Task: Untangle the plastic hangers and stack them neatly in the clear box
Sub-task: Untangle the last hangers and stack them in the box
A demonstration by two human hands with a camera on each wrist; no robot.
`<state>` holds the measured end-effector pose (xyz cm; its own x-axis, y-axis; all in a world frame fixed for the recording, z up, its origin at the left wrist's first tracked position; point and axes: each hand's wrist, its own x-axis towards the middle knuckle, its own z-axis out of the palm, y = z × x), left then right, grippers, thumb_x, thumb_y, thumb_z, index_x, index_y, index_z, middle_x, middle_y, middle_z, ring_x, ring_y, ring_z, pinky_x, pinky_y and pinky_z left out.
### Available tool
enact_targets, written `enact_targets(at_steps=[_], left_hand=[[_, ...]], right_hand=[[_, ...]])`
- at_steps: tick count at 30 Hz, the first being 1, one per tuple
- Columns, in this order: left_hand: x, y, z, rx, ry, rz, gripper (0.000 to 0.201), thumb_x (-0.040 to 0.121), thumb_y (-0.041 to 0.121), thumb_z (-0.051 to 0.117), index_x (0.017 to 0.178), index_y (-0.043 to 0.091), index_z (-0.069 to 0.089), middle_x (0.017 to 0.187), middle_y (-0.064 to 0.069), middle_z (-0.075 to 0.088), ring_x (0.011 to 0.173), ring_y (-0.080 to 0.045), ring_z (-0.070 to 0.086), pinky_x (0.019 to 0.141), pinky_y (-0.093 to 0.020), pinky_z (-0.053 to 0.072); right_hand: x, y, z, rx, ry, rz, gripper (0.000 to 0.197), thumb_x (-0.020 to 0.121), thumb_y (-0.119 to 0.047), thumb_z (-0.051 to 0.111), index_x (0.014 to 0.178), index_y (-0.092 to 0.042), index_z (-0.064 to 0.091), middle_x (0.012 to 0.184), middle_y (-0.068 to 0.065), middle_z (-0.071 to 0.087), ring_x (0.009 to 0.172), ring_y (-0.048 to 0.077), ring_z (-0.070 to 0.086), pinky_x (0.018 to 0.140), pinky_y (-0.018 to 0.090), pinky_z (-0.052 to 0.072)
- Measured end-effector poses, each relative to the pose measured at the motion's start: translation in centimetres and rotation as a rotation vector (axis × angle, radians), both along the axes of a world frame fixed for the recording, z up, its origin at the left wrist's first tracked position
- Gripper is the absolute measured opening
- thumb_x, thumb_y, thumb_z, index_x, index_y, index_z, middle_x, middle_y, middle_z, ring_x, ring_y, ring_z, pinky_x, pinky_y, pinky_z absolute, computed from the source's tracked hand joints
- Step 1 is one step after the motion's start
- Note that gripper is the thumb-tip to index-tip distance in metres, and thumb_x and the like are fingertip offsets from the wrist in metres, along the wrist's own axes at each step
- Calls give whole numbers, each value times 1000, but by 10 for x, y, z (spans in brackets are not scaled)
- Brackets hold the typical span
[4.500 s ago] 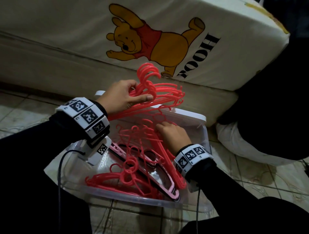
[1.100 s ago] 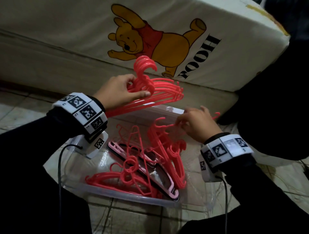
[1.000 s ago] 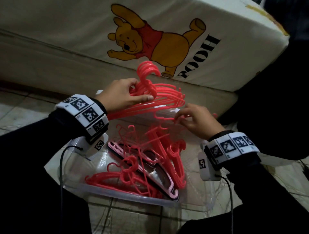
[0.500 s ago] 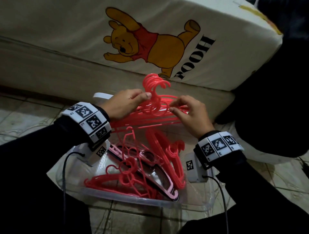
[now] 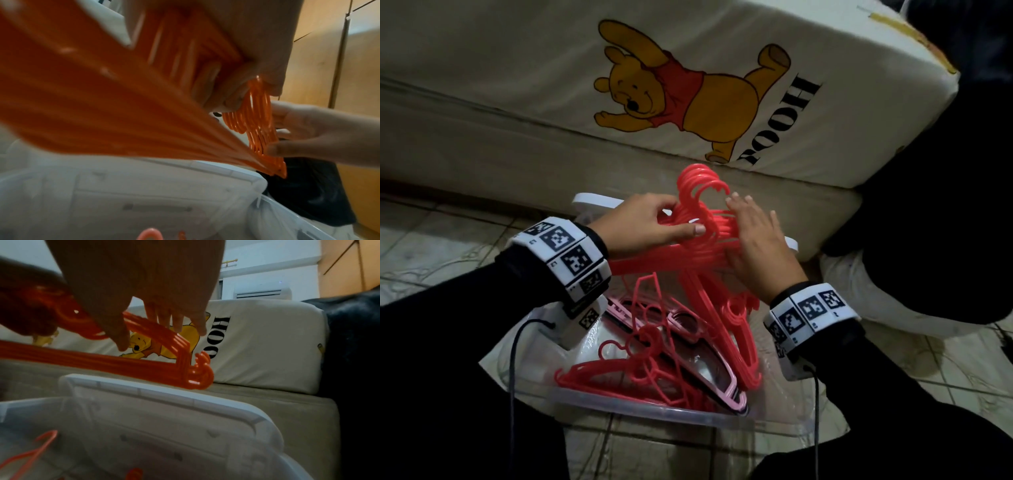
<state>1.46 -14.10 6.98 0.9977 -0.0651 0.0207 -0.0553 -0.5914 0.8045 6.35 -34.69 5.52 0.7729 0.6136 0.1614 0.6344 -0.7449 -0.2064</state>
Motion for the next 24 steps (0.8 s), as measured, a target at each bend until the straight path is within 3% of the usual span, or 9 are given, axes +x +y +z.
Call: enact_targets(at_steps=[2, 4, 6, 8, 12, 15, 18, 21, 24], left_hand=[[-1, -3, -2, -35, 23, -54, 55, 67, 63, 64, 105, 24, 67, 95, 7, 72, 82, -3, 67, 82, -31, 54], [-1, -4, -3, -41, 88, -99, 59, 62, 59, 71, 109, 25, 66, 100, 10, 71, 89, 0, 66, 88, -28, 52], [-1, -3, -4, 32, 133, -137, 65, 61, 49, 80, 117, 22, 60, 109, 9, 67, 98, -6, 64, 93, -30, 49], [0, 1, -3, 182, 109, -168, 65, 67, 34, 83, 123, 18, 52, 110, 4, 65, 97, -12, 62, 89, -30, 48], [-2, 5, -2, 677, -57, -103, 41, 82, 37, 59, 117, 23, 44, 109, -2, 63, 93, -23, 59, 72, -33, 45], [-7, -2, -9, 874, -180, -28, 26, 86, 38, 47, 107, 21, 44, 106, -3, 63, 92, -27, 60, 65, -33, 37], [-10, -14, -20, 839, -139, -33, 27, 88, 36, 43, 110, 21, 45, 106, -6, 65, 94, -31, 61, 66, -34, 36], [-11, -19, -24, 665, -65, -36, 24, 88, 36, 42, 109, 27, 45, 108, -4, 65, 95, -31, 60, 68, -34, 36], [-9, -19, -22, 633, -35, -49, 20, 88, 35, 43, 105, 25, 47, 105, -5, 64, 92, -31, 60, 69, -35, 39]], right_hand=[[2, 2, -4, -17, -12, 23, 52, 90, -17, 51, 138, -8, 36, 143, 14, 41, 135, 28, 34, 113, 45, 23], [3, 3, -6, -46, -8, 43, 35, 90, -14, 51, 124, -8, 48, 122, 14, 55, 114, 31, 50, 96, 38, 35], [3, 2, -5, -79, 22, 53, 26, 90, -15, 52, 115, -9, 51, 111, 13, 58, 103, 31, 53, 83, 35, 34], [5, 0, -4, -115, 25, 57, 23, 89, -14, 51, 112, -9, 50, 110, 12, 58, 102, 30, 53, 79, 35, 33], [9, -2, -2, -106, 101, 18, 20, 86, -12, 58, 104, -12, 47, 106, 9, 59, 99, 29, 55, 73, 31, 33], [9, -2, -3, -115, 116, -11, 13, 93, -15, 50, 105, -12, 47, 107, 11, 60, 99, 29, 57, 69, 29, 29], [0, 6, -6, -103, 84, 21, 16, 95, -17, 42, 109, -12, 46, 105, 11, 61, 95, 31, 58, 69, 34, 36], [-10, 14, -12, -90, 53, 72, 18, 93, -13, 43, 111, -9, 44, 100, 13, 62, 90, 34, 58, 74, 41, 45], [-7, 14, -12, -83, 81, 76, 17, 93, -13, 49, 109, -10, 43, 97, 11, 63, 89, 32, 59, 76, 45, 47]])
